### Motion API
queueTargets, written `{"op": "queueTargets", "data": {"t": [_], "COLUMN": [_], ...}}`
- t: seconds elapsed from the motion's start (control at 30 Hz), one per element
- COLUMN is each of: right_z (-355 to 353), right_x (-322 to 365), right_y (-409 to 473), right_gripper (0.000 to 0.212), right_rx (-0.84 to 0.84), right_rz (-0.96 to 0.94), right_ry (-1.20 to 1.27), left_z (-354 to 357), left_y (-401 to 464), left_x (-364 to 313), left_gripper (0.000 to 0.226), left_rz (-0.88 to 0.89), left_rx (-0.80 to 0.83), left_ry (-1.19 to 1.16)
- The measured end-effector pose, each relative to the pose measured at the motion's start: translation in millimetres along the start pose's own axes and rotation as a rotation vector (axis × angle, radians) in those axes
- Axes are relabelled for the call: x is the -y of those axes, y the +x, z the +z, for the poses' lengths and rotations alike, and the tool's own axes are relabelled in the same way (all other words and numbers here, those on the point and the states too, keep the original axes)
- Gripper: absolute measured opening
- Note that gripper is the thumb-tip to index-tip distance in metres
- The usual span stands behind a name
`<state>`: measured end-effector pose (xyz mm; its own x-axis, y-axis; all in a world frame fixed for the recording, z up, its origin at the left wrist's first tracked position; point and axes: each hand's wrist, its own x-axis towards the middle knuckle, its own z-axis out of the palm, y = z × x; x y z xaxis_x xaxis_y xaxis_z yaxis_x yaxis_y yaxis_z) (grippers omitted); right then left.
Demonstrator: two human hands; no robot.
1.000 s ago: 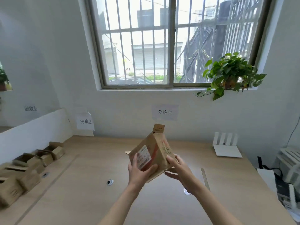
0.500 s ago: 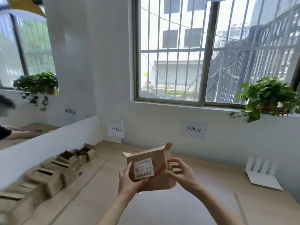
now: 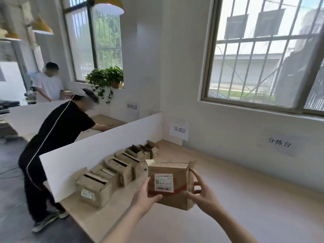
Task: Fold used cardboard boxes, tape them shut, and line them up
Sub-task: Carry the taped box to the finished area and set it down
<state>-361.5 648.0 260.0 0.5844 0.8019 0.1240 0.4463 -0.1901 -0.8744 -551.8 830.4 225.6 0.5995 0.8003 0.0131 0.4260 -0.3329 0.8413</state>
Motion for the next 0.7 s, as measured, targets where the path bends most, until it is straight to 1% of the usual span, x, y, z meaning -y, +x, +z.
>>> {"op": "queueTargets", "data": {"t": [0.1,0.23,0.33,0.4,0.53,0.7], "right_z": [45,92,122,140,169,194], "right_x": [-11,-37,-55,-70,-105,-151], "right_y": [29,77,121,158,246,359], "right_gripper": [0.094,0.096,0.095,0.093,0.093,0.092], "right_rx": [-0.024,-0.048,-0.072,-0.082,-0.089,-0.127], "right_rz": [-0.018,0.0,0.035,0.067,0.105,0.186], "right_ry": [-0.038,-0.114,-0.137,-0.151,-0.185,-0.207], "left_z": [-25,-49,-61,-66,-71,-57], "left_y": [22,58,86,113,190,288], "left_x": [55,115,134,142,161,196], "left_gripper": [0.105,0.1,0.099,0.092,0.08,0.076], "left_rz": [-0.105,-0.216,-0.238,-0.224,-0.232,-0.257], "left_rx": [-0.016,-0.019,0.007,0.041,0.123,0.244], "left_ry": [0.038,0.137,0.162,0.19,0.254,0.317]}}
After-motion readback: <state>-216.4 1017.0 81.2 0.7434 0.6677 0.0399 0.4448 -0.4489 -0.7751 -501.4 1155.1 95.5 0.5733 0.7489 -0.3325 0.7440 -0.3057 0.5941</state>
